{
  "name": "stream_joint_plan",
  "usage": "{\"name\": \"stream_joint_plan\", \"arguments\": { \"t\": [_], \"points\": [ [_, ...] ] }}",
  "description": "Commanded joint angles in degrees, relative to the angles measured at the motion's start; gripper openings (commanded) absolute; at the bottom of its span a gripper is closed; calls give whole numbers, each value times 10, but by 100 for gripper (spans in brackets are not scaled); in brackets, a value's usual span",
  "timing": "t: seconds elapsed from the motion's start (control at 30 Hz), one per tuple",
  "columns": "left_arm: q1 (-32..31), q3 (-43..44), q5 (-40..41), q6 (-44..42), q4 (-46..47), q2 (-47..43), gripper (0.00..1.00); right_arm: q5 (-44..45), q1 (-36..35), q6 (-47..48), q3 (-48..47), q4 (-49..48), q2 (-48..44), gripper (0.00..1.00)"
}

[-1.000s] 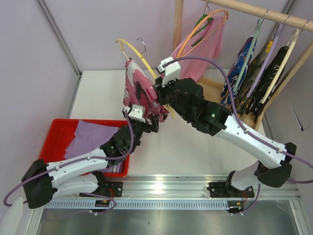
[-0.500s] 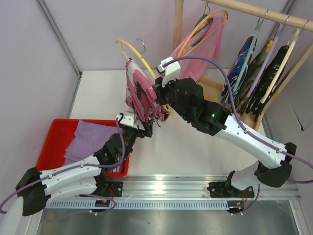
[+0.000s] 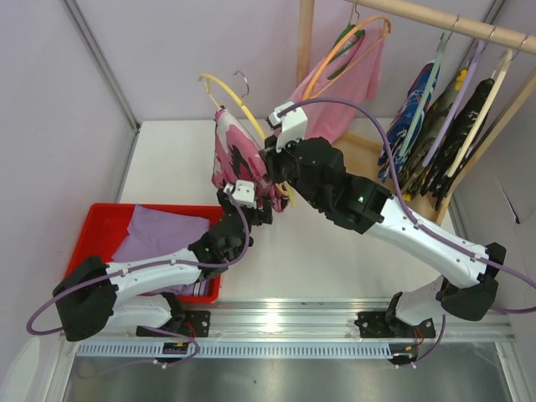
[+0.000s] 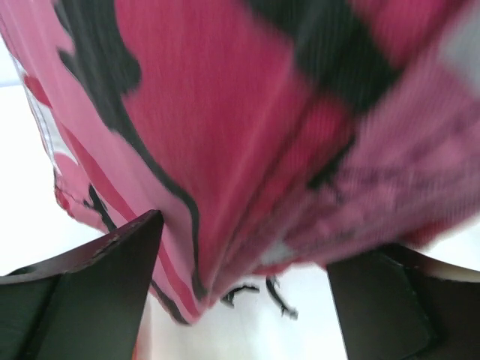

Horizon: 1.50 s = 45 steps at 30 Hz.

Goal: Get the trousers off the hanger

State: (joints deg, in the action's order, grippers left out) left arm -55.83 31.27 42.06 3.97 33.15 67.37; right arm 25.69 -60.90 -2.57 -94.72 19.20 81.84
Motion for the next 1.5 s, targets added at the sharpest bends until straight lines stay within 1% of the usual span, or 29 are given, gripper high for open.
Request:
{"name": "stream_joint_plan", "arguments": {
  "t": [0.0, 0.07, 0.13, 0.17, 0.27, 0.3, 0.33, 0.4, 0.43, 0.5, 0.53, 0.67, 0.7, 0.73, 0.87, 0.93, 1.03, 1.07, 1.13, 1.2, 1.23, 1.3, 1.4, 1.43, 1.47],
  "points": [
    [5, 40, 57, -7, 73, 21, 88, 8, -3, -15, -20, -152, -49, 0],
    [5, 42, 66, -18, 93, 35, 86, 9, -2, -16, -16, -152, -50, 0],
    [6, 44, 86, -34, 129, 50, 81, 9, -2, -18, -12, -155, -54, 0],
    [7, 45, 94, -38, 140, 55, 75, 10, -3, -20, -11, -155, -55, 0],
    [7, 48, 109, -66, 182, 61, 67, 16, -2, -19, -8, -155, -56, 0],
    [6, 49, 100, -68, 189, 57, 67, 17, -2, -19, -6, -157, -56, 0],
    [7, 49, 70, -68, 189, 52, 67, 22, -1, -18, -3, -158, -56, 0],
    [6, 50, 41, -59, 171, 35, 71, 23, 1, -19, 4, -162, -56, 0],
    [7, 54, 32, -51, 167, 30, 72, 23, 4, -23, 6, -163, -56, 0],
    [6, 56, 32, -53, 167, 21, 72, 17, 6, -28, 12, -168, -56, 0],
    [7, 56, 33, -55, 169, 18, 71, 16, 6, -28, 13, -169, -56, 0],
    [7, 49, 21, -58, 170, -3, 58, 17, 10, -28, 13, -167, -55, 0],
    [7, 49, 21, -55, 167, -11, 57, 17, 11, -29, 15, -167, -56, 0],
    [7, 48, 21, -47, 162, -16, 58, 17, 12, -29, 16, -167, -56, 0],
    [6, 52, 0, -31, 141, -30, 76, 10, 15, -38, 19, -169, -53, 0],
    [7, 64, -2, -38, 141, -23, 78, 3, 14, -44, 21, -171, -51, 0],
    [6, 83, -7, -38, 126, -15, 83, 2, 13, -45, 20, -173, -49, 0],
    [7, 85, -14, -38, 126, -15, 87, 4, 14, -45, 20, -172, -47, 0],
    [7, 85, -14, -39, 130, -14, 89, 4, 13, -46, 19, -171, -46, 0],
    [7, 85, -6, -38, 144, -6, 88, 1, 13, -50, 20, -171, -46, 0],
    [7, 90, 4, -58, 147, -1, 87, 0, 13, -51, 20, -171, -46, 0],
    [7, 99, 8, -68, 147, 14, 83, -2, 12, -53, 21, -172, -46, 0],
    [7, 112, 29, -74, 147, 34, 74, -4, 11, -54, 20, -172, -47, 0],
    [8, 114, 39, -74, 149, 38, 64, -4, 11, -53, 21, -172, -47, 0],
    [9, 116, 51, -72, 153, 40, 57, -1, 11, -53, 21, -172, -48, 0]
  ]
}}
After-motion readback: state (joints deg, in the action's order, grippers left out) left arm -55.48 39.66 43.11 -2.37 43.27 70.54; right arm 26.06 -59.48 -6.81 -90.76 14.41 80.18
